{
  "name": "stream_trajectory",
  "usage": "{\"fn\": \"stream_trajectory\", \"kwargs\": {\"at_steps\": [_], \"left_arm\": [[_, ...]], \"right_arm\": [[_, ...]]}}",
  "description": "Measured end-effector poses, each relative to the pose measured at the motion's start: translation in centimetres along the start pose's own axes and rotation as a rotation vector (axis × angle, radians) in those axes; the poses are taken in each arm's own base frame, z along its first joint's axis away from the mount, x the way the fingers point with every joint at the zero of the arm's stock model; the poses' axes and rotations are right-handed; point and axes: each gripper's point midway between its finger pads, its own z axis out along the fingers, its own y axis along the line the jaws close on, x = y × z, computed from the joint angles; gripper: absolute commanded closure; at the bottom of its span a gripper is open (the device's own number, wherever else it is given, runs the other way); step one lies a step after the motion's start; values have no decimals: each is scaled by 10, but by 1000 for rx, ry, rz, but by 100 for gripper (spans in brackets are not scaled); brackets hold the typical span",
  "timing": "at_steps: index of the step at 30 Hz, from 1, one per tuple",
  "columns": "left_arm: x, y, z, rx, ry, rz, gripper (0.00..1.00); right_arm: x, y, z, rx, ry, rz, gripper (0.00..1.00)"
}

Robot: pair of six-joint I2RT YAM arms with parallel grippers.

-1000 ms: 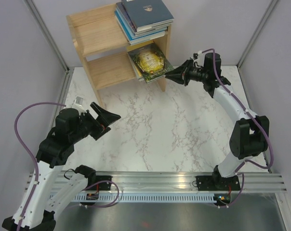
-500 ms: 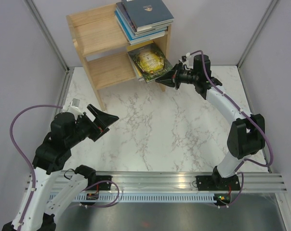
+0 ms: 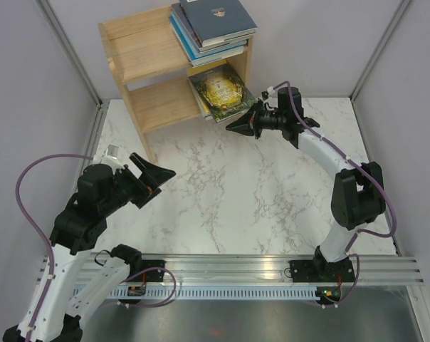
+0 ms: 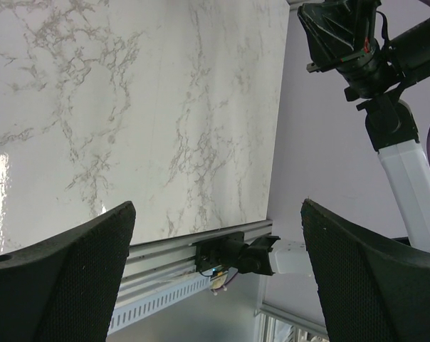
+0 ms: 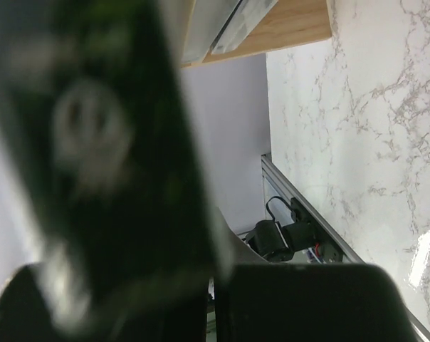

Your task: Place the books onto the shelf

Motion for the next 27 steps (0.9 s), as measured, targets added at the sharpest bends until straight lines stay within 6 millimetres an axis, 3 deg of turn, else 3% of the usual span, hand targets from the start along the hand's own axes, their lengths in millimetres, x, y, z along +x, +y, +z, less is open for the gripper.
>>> {"fn": "stream_trajectory", "kwargs": {"at_steps": [9, 20, 27], "left_arm": [[1, 8, 16, -57, 31, 2, 0], [0, 15, 26, -96, 45, 14, 0], [-3, 17, 29, -110, 36, 26, 0]], "right_arm": [[-22, 1, 23, 3, -2, 4, 100], [-16, 30, 51, -29, 26, -12, 100], [-23, 30, 62, -27, -1, -7, 100]]}}
